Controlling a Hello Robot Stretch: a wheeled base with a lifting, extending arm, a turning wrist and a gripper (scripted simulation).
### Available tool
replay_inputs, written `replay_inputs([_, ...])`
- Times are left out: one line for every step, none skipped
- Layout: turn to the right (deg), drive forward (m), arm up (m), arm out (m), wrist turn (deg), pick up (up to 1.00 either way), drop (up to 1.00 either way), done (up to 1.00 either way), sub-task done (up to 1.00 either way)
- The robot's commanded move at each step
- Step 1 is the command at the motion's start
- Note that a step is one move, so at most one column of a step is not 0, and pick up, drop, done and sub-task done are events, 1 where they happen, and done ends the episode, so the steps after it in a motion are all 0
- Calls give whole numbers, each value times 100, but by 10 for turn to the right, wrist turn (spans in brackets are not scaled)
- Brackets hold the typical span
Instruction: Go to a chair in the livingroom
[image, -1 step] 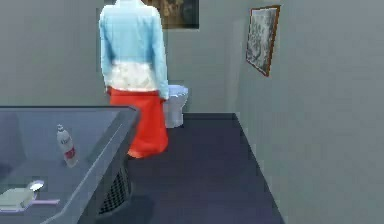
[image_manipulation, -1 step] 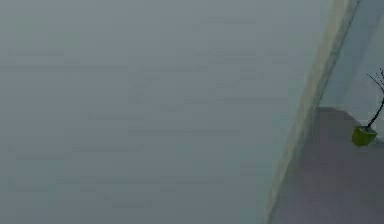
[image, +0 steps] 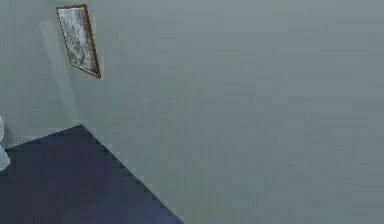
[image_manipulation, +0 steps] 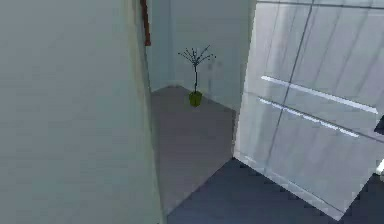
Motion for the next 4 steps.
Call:
replay_inputs([450, 0, 0, 0, 0, 0, 0, 0, 0])
replay_inputs([450, 0, 0, 0, 0, 0, 0, 0, 0])
replay_inputs([150, 0, 0, 0, 0, 0, 0, 0, 0])
replay_inputs([0, 65, 0, 0, 0, 0, 0, 0, 0])
